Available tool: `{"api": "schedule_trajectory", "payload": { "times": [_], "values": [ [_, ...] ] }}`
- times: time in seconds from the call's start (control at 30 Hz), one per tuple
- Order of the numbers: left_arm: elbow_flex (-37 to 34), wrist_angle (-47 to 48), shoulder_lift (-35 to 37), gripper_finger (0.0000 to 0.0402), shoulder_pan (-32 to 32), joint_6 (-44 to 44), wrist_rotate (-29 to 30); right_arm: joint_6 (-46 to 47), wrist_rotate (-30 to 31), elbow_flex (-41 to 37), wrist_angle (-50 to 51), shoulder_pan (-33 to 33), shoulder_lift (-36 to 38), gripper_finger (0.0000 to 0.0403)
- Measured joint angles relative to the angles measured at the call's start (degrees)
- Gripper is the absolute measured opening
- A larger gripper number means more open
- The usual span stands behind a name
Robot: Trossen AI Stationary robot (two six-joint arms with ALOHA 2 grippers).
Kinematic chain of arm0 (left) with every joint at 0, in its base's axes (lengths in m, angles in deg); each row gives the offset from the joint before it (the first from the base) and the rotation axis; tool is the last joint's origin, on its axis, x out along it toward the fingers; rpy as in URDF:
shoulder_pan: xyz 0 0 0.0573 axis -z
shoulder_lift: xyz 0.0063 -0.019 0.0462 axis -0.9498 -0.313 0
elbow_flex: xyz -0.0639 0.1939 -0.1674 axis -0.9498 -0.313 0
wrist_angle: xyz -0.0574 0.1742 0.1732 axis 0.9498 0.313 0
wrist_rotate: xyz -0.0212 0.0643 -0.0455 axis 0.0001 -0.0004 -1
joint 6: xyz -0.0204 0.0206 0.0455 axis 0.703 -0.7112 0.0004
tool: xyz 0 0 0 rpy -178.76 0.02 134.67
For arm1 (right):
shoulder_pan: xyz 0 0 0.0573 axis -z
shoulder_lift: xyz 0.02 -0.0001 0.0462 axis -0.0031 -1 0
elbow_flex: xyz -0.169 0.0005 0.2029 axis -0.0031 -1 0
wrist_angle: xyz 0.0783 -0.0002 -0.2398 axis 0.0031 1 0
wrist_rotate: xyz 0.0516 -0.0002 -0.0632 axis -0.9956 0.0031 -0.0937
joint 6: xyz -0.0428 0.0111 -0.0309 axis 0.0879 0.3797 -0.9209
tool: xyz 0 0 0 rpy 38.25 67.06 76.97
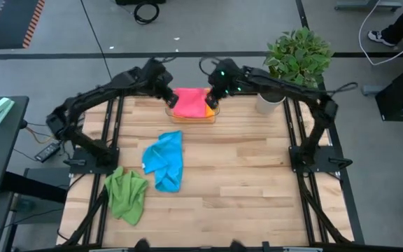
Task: Fold microfiber towels
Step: Fold the blue microfiber towel
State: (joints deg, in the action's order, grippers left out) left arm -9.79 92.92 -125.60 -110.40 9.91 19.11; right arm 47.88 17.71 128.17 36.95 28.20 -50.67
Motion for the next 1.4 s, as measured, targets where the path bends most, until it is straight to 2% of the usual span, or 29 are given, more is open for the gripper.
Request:
{"api": "schedule_trajectory", "payload": {
  "times": [0.1, 0.2, 0.37, 0.47, 0.57, 0.63, 0.77, 0.87, 0.93, 1.07, 1.2, 1.3, 1.4],
  "values": [
    [-0.75, 8.33, 4.05, 0.0022, 3.66, 2.73, 0.05, -2.21, -2.36, -2.21, 8.94, -4.64, 4.94, 0.0012],
    [-2.55, 16.26, 5.92, 0.0045, 9.85, 9.62, -0.03, -1.77, -3.71, -10.5, 9.75, -10.42, 11.82, 0.0013],
    [-7.93, 19.71, 6.01, 0.0104, 23.33, 24.93, 2.63, 7.56, -8.09, -34.45, -4.32, -20.0, 26.35, 0.0014],
    [-11.43, 20.02, 5.24, 0.0146, 29.39, 32.19, 6.96, 16.62, -6.88, -47.16, -16.57, -25.31, 33.88, 0.0014],
    [-15.14, 21.45, 4.9, 0.0187, 31.14, 40.76, 9.91, 25.02, -4.11, -55.06, -25.55, -30.38, 38.39, 0.0014],
    [-18.5, 21.23, 4.35, 0.0211, 30.64, 47.74, 8.41, 28.58, -1.81, -57.69, -28.68, -33.32, 40.0, 0.0014],
    [-25.67, 20.32, 4.46, 0.0247, 30.45, 54.89, 0.18, 31.98, -0.05, -58.46, -28.46, -37.6, 40.39, 0.0014],
    [-29.63, 20.05, 4.53, 0.0262, 32.47, 56.68, -0.64, 34.23, 0.81, -57.93, -28.46, -40.14, 39.72, 0.0014],
    [-32.14, 16.79, 4.53, 0.0266, 33.43, 56.47, -0.56, 36.08, 3.63, -57.59, -28.66, -41.75, 39.34, 0.0014],
    [-38.3, 6.57, 4.61, 0.0264, 33.67, 56.28, 0.01, 41.86, 10.37, -57.51, -29.37, -43.84, 38.84, 0.0014],
    [-41.09, 3.75, 5.08, 0.0237, 33.67, 53.07, 0.66, 47.49, 15.02, -57.49, -29.55, -44.95, 38.71, 0.0015],
    [-39.38, 6.26, 4.76, 0.0178, 34.08, 47.09, 2.62, 51.24, 18.53, -57.5, -29.55, -46.0, 38.69, 0.0015],
    [-35.6, 7.71, 5.31, 0.0087, 35.46, 39.7, 6.61, 53.96, 21.8, -57.48, -29.93, -47.61, 38.69, 0.0015]
  ]
}}
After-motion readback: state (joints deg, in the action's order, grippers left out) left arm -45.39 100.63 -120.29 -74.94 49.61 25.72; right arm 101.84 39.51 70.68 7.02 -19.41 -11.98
